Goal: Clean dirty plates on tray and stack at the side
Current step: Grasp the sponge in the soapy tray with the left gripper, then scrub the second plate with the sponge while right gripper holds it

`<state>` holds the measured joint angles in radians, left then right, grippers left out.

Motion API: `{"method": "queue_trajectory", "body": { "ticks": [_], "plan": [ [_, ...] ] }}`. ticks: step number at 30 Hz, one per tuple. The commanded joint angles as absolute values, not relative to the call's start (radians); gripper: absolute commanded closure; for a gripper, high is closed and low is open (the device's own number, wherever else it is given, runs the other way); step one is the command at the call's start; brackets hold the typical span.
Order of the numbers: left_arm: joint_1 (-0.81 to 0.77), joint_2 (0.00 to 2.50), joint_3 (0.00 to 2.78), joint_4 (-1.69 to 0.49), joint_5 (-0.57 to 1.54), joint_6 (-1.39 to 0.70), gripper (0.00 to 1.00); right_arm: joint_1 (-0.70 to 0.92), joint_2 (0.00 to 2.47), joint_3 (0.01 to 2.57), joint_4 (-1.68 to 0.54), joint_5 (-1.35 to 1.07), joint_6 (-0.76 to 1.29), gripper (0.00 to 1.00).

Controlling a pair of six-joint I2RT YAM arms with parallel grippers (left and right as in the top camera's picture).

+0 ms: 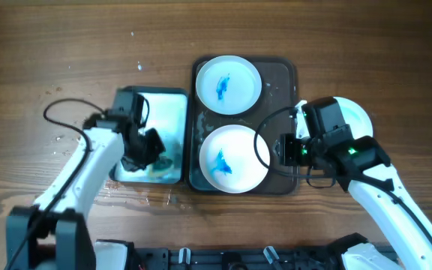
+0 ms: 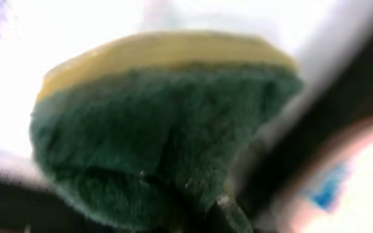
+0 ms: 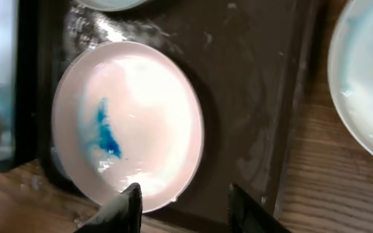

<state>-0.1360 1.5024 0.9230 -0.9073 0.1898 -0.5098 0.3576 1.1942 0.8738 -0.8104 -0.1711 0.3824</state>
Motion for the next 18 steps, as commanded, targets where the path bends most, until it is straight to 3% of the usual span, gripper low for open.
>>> {"method": "queue_trajectory", "body": {
  "ticks": [1, 7, 12, 18],
  "plan": [
    [-0.222, 1.391, 1.087, -1.003, 0.323, -0.410, 0.96, 0.363, 1.298, 0.875, -0.818, -0.091, 0.498, 0.57],
    [-0.555, 1.405, 1.031, -0.858, 0.233, -0.517, 0.96, 0.363, 1.502, 0.875, -0.757, -0.238, 0.421, 0.58],
    [-0.667, 1.617, 0.916, -0.626, 0.284, -0.659, 0.96, 0.363, 1.511, 0.875, -0.756, -0.238, 0.418, 0.57],
    [-0.667, 1.847, 0.914, -0.574, 0.270, -0.712, 0.96, 0.363, 1.511, 0.875, -0.756, -0.242, 0.419, 0.57]
  ]
}}
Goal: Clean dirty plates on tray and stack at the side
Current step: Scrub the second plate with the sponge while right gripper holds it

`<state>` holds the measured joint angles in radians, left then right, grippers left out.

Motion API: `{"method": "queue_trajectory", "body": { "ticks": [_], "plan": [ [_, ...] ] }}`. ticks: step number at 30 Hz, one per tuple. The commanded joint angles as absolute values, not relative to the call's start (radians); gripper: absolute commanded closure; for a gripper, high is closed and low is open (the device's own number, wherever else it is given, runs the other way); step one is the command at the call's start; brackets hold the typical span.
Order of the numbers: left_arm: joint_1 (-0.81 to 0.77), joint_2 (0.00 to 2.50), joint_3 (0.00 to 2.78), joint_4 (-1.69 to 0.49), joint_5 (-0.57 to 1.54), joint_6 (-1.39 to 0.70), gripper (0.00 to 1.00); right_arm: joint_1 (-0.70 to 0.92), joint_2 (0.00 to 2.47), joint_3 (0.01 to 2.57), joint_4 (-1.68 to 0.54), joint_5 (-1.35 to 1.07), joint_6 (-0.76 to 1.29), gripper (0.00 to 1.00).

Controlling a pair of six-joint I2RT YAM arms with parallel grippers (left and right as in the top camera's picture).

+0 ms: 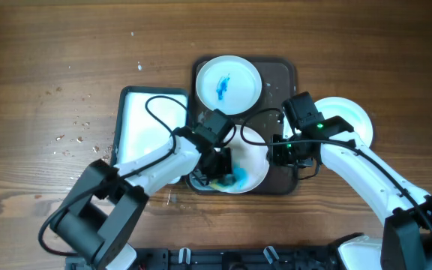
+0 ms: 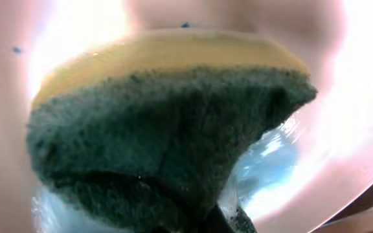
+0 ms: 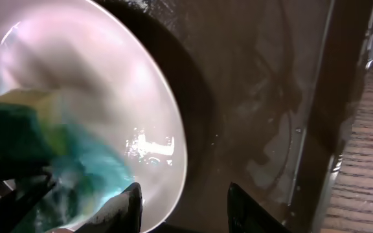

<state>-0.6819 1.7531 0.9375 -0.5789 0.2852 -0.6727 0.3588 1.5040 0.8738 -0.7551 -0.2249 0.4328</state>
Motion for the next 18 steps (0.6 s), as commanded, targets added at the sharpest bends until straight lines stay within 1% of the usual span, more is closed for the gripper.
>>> {"method": "queue_trajectory", "body": {
  "ticks": [1, 2, 3, 4, 5, 7, 9, 11, 12, 14, 15, 17, 18],
  "plan": [
    [-0.635, 1.842, 0.920, -0.604, 0.230, -0.717, 0.96, 0.363, 1.511, 0.875, -0.759, -0.242, 0.419, 0.57],
    [-0.579, 1.833, 0.942, -0.675, 0.117, -0.715, 0.96, 0.363, 1.511, 0.875, -0.760, -0.242, 0.419, 0.57],
    [-0.531, 1.833, 0.953, -0.698, 0.038, -0.669, 0.96, 0.363, 1.511, 0.875, -0.760, -0.242, 0.419, 0.57],
    [-0.509, 1.833, 0.953, -0.673, 0.051, -0.574, 0.96, 0.363, 1.511, 0.875, -0.758, -0.242, 0.419, 0.57],
    [-0.510, 1.833, 0.953, -0.656, 0.074, -0.540, 0.96, 0.363, 1.511, 0.875, -0.758, -0.242, 0.418, 0.57],
    [-0.538, 1.833, 0.953, -0.583, 0.227, -0.472, 0.96, 0.363, 1.511, 0.875, -0.752, -0.242, 0.419, 0.57],
    [-0.582, 1.833, 0.953, -0.516, 0.364, -0.471, 0.96, 0.363, 1.511, 0.875, -0.749, -0.242, 0.418, 0.58],
    [-0.616, 1.833, 0.953, -0.512, 0.385, -0.482, 0.96, 0.368, 1.514, 0.865, -0.743, -0.242, 0.406, 0.57],
    [-0.620, 1.833, 0.953, -0.524, 0.378, -0.482, 0.96, 0.368, 1.515, 0.850, -0.714, -0.246, 0.388, 0.57],
    [-0.615, 1.833, 0.953, -0.553, 0.354, -0.479, 0.96, 0.368, 1.515, 0.779, -0.588, -0.244, 0.367, 0.56],
    [-0.606, 1.833, 0.953, -0.562, 0.354, -0.478, 0.96, 0.368, 1.517, 0.716, -0.487, -0.245, 0.371, 0.54],
    [-0.602, 1.833, 0.953, -0.562, 0.353, -0.478, 0.96, 0.367, 1.528, 0.628, -0.362, -0.231, 0.374, 0.53],
    [-0.602, 1.833, 0.953, -0.562, 0.347, -0.478, 0.96, 0.367, 1.534, 0.613, -0.344, -0.225, 0.377, 0.54]
  ]
}}
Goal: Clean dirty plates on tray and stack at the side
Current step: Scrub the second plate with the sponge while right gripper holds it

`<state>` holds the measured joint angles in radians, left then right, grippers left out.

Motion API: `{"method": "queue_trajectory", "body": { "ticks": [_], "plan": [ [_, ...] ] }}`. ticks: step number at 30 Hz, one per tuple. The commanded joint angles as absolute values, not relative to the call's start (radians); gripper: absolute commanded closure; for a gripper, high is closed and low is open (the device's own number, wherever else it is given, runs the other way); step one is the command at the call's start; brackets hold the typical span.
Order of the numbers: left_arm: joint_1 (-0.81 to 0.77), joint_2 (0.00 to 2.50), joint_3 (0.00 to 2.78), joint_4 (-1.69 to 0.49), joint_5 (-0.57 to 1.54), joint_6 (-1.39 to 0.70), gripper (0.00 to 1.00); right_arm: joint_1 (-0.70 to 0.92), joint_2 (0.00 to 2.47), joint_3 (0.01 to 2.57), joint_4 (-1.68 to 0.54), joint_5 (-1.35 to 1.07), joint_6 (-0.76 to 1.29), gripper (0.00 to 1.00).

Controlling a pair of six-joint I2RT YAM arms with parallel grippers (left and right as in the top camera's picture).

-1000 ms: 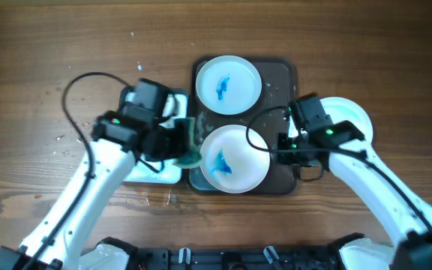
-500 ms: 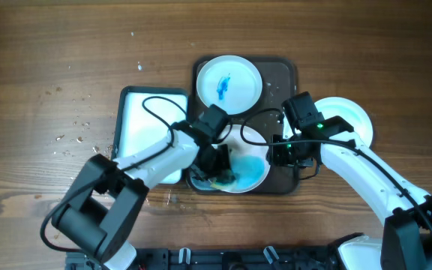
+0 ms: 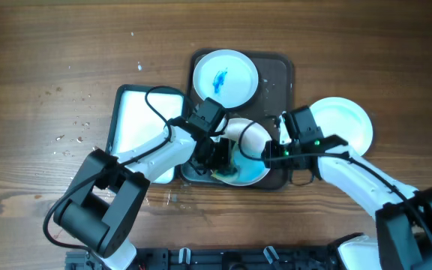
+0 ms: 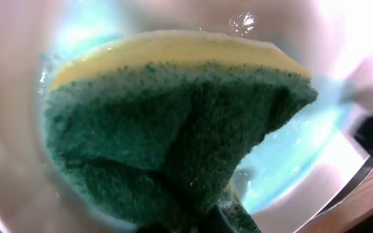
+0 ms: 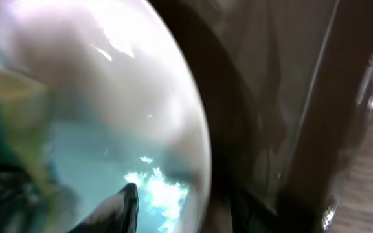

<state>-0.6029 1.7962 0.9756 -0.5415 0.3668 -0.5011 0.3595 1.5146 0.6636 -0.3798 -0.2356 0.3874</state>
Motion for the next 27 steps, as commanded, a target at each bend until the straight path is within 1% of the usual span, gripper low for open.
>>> {"method": "queue_trajectory", "body": {
  "ticks": [1, 2, 3, 4, 5, 7, 9, 12, 14, 16, 18, 20, 22, 23, 24, 26, 27],
  "plan": [
    [-0.602, 1.833, 0.953, -0.560, 0.347, -0.478, 0.96, 0.368, 1.559, 0.587, -0.300, -0.226, 0.391, 0.61],
    [-0.602, 1.833, 0.953, -0.544, 0.348, -0.479, 0.96, 0.368, 1.584, 0.577, -0.285, -0.226, 0.441, 0.85],
    [-0.604, 1.833, 0.953, -0.520, 0.348, -0.514, 0.96, 0.368, 1.602, 0.577, -0.280, -0.226, 0.462, 0.94],
    [-0.613, 1.833, 0.953, -0.480, 0.363, -0.560, 0.96, 0.367, 1.612, 0.577, -0.278, -0.226, 0.483, 0.96],
    [-0.639, 1.835, 0.950, -0.387, 0.418, -0.620, 0.96, 0.367, 1.614, 0.577, -0.275, -0.226, 0.486, 0.96],
    [-0.698, 1.843, 0.949, -0.264, 0.457, -0.707, 0.96, 0.367, 1.614, 0.577, -0.275, -0.226, 0.485, 0.96],
    [-0.752, 1.855, 0.949, -0.212, 0.449, -0.730, 0.96, 0.367, 1.614, 0.577, -0.278, -0.222, 0.485, 0.96],
    [-0.742, 1.855, 0.949, -0.365, 0.295, -0.731, 0.96, 0.367, 1.614, 0.577, -0.282, -0.222, 0.485, 0.95],
    [-0.682, 1.855, 0.949, -0.504, 0.162, -0.713, 0.96, 0.367, 1.614, 0.577, -0.282, -0.222, 0.485, 0.96],
    [-0.625, 1.851, 0.949, -0.584, 0.083, -0.680, 0.96, 0.367, 1.614, 0.577, -0.286, -0.222, 0.485, 0.96],
    [-0.565, 1.843, 0.949, -0.671, -0.052, -0.677, 0.96, 0.367, 1.614, 0.577, -0.287, -0.222, 0.485, 0.96],
    [-0.538, 1.840, 0.949, -0.676, -0.069, -0.597, 0.96, 0.367, 1.614, 0.577, -0.288, -0.222, 0.485, 0.96],
    [-0.556, 1.840, 0.949, -0.649, -0.059, -0.579, 0.96, 0.367, 1.614, 0.577, -0.292, -0.222, 0.485, 0.96],
    [-0.578, 1.840, 0.948, -0.587, 0.043, -0.530, 0.96, 0.367, 1.614, 0.577, -0.293, -0.222, 0.483, 0.96],
    [-0.600, 1.845, 0.948, -0.511, 0.191, -0.485, 0.96, 0.368, 1.614, 0.577, -0.293, -0.222, 0.478, 0.96],
    [-0.656, 1.861, 0.948, -0.342, 0.497, -0.475, 0.96, 0.367, 1.614, 0.577, -0.293, -0.223, 0.477, 0.96],
    [-0.688, 1.875, 0.948, -0.267, 0.593, -0.477, 0.96, 0.368, 1.614, 0.577, -0.293, -0.223, 0.477, 0.96]
  ]
}}
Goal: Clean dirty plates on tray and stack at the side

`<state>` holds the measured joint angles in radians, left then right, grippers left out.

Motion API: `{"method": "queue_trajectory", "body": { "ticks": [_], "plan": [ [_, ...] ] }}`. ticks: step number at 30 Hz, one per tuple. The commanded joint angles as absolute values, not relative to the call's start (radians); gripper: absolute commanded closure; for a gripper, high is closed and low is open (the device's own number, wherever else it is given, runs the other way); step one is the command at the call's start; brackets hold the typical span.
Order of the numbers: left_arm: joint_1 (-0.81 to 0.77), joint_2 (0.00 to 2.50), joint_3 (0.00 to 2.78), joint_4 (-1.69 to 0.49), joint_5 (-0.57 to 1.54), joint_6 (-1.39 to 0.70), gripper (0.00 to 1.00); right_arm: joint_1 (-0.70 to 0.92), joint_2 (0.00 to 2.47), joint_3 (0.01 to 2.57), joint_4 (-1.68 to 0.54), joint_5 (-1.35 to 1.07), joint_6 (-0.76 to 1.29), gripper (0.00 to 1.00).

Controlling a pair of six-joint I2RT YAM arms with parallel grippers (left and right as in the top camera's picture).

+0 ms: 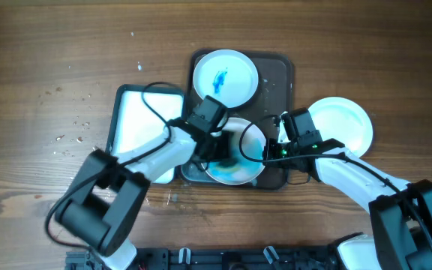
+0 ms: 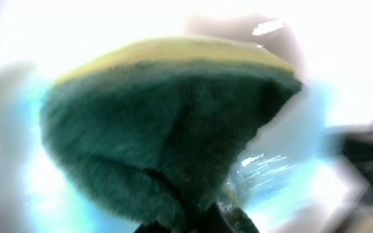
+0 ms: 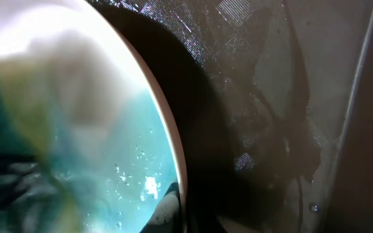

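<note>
A dark brown tray (image 1: 280, 82) holds two white plates. The far plate (image 1: 225, 79) carries a blue stain. The near plate (image 1: 238, 159) is smeared pale blue and looks tilted. My left gripper (image 1: 217, 150) is shut on a green and yellow sponge (image 2: 167, 123) pressed against the near plate's wet face (image 2: 283, 175). My right gripper (image 1: 270, 154) is shut on that plate's right rim (image 3: 168, 139), one fingertip (image 3: 164, 210) on the wet inside. A third white plate (image 1: 343, 127) lies on the table to the right of the tray.
A white basin (image 1: 137, 124) with a dark rim sits directly left of the tray. Water drops and crumbs speckle the wooden table (image 1: 66, 60) to its left. In the right wrist view the tray floor (image 3: 271, 97) is wet.
My right gripper's fingers stood apart on either side of the near plate's rim; now they are shut on it. The plate looks more tilted. The sponge has shifted inside the plate.
At first my left gripper held the sponge over the basin and my right gripper hung open beside the near plate, which had one blue stain. Then the sponge was on that plate. Later the blue was smeared across it. Now my right gripper holds the rim.
</note>
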<state>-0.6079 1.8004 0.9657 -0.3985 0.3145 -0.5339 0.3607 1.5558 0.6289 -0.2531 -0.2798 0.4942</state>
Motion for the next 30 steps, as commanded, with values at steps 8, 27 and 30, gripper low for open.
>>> {"method": "queue_trajectory", "body": {
  "ticks": [8, 27, 30],
  "plan": [
    [-0.737, 1.921, 0.949, -0.331, 0.541, -0.535, 0.96, 0.368, 1.614, 0.577, -0.308, -0.223, 0.476, 0.96],
    [-0.167, 1.135, 0.872, -1.043, -0.051, -0.539, 0.96, 0.368, 1.447, 0.686, -0.514, -0.237, 0.445, 0.96],
    [-0.076, 1.230, 0.728, -0.871, -0.041, -0.535, 0.83, 0.397, 1.343, 0.865, -0.751, -0.180, 0.372, 0.96]
  ]
}}
